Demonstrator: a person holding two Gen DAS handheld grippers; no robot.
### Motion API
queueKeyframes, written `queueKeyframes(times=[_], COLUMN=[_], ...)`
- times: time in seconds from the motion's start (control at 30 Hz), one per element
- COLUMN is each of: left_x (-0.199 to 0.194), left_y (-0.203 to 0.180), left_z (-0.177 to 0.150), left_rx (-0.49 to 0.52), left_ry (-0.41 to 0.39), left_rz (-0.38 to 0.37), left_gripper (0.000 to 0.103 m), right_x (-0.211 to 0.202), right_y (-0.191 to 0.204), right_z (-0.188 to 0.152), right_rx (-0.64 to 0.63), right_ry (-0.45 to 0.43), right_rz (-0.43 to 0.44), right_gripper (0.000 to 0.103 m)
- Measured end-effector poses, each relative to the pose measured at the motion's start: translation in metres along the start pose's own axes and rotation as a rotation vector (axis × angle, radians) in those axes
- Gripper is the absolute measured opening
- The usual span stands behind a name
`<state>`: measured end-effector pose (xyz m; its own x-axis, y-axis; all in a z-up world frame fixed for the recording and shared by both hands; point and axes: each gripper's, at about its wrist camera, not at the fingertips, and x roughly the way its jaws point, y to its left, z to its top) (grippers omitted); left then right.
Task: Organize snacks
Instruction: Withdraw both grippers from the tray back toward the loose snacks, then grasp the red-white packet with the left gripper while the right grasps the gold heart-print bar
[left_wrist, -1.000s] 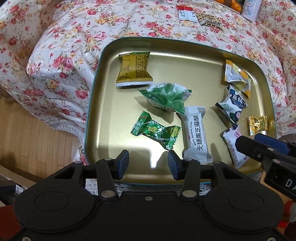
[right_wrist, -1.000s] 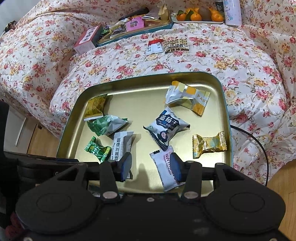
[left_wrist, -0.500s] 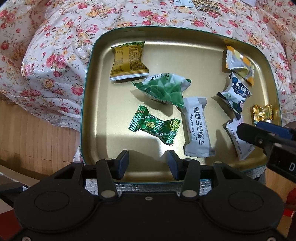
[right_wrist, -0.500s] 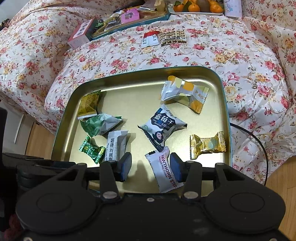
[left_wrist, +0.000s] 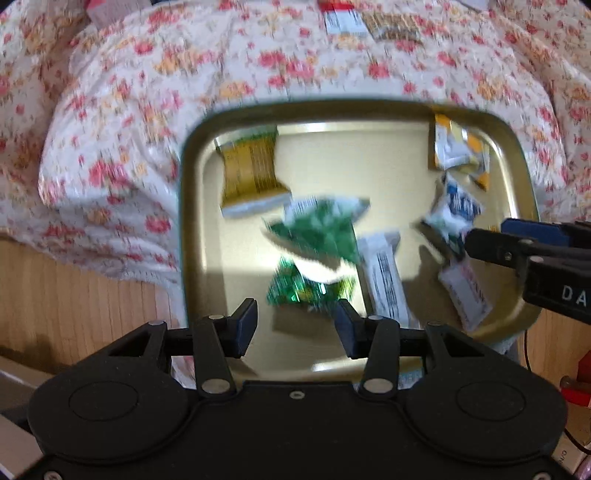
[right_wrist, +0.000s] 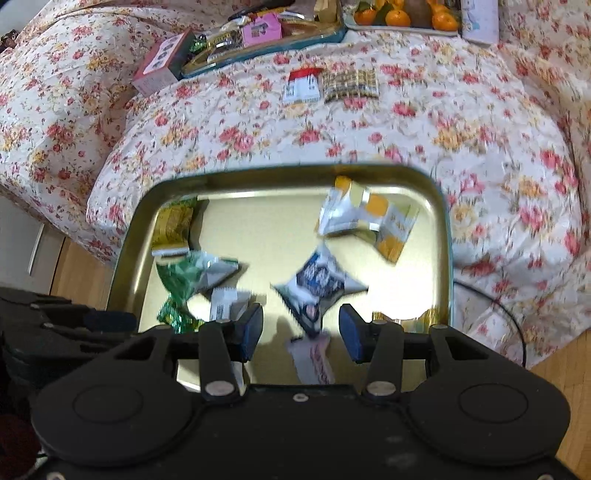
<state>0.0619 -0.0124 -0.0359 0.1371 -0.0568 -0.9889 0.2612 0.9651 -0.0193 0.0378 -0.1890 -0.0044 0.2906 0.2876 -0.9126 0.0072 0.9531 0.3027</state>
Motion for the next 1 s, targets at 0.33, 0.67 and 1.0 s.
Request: queueKeyframes(times=[0.33, 0.67, 1.0], left_x=[0.0, 0.024, 0.048], left_y=[0.023, 0.018, -0.013], left_z=[0.069, 0.143, 0.196], left_rx=[-0.056, -0.084, -0.013], left_ry=[-0.136, -0.194, -0.218], left_rz=[0.067, 0.106, 0.129], left_gripper=[0.053, 0.053, 0.053], right_x=[-0.002, 0.042, 0.092], right_y=[-0.014, -0.039, -0.06], right_z=[0.067, 0.136, 0.177], right_rx=[-0.008, 0.012, -0.013], right_ry=[-0.074, -0.074, -0.023], right_rz=[-0.033, -0.095, -0.198], right_gripper=[0.049, 0.049, 0.049])
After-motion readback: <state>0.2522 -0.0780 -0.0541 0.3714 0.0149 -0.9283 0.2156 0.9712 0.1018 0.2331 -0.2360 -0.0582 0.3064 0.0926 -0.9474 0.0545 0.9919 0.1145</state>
